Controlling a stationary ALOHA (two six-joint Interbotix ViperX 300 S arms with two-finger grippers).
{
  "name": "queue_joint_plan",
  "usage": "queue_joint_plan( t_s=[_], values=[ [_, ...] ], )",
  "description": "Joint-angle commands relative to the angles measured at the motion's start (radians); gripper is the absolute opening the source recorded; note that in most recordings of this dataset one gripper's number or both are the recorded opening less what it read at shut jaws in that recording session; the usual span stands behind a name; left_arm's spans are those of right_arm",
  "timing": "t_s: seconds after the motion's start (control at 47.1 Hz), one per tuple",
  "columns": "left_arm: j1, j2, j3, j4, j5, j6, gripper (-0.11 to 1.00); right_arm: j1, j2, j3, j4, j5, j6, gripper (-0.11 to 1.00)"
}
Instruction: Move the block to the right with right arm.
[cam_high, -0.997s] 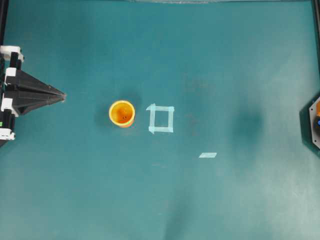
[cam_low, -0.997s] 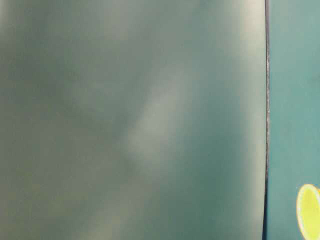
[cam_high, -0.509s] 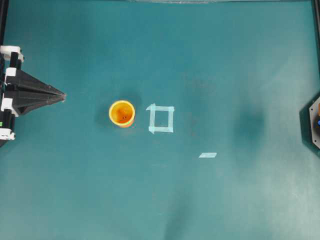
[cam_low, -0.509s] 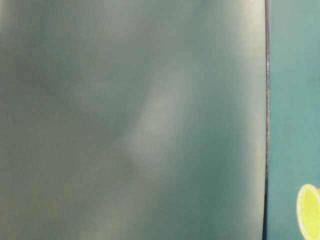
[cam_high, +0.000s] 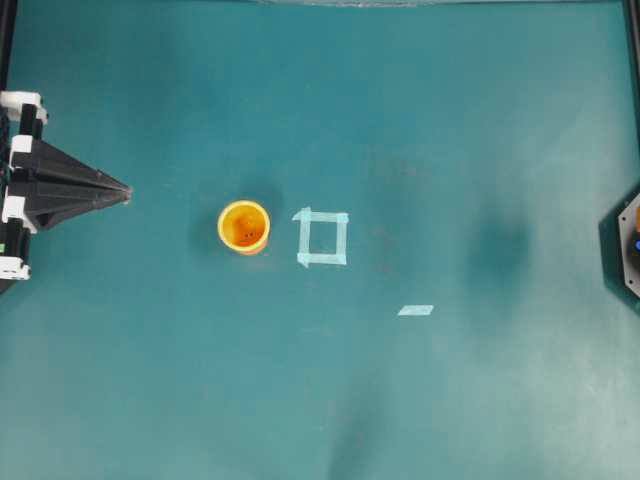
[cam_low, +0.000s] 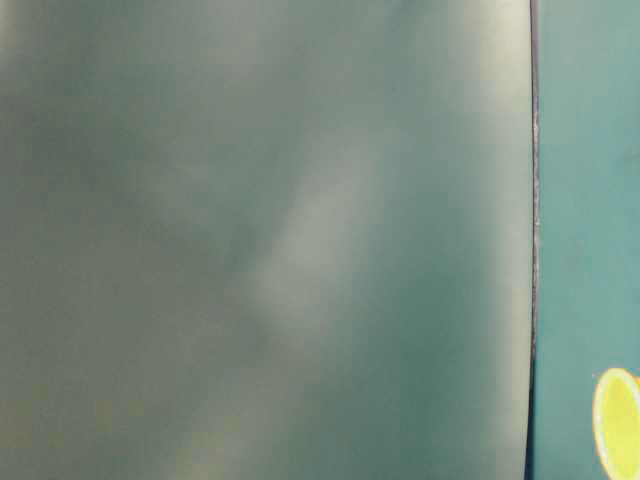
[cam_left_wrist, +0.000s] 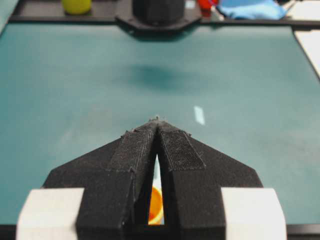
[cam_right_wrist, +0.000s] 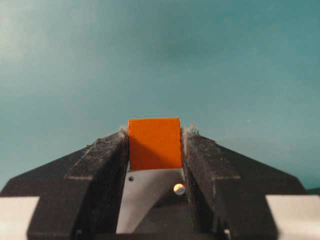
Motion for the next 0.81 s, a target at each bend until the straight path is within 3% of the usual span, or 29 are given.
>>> queue_joint_plan(
  t_s=[0.0,0.785],
  values=[
    [0.002,0.008,-0.031,0.002,-0.005,-0.002,0.0,0.002,0.009,-0.011,0.003,-0.008,0.0,0.45],
    [0.002,0.008,-0.031,0.002,-0.005,-0.002,0.0,0.002,0.012,-0.008,0.002,-0.06,0.0,0.45]
  ],
)
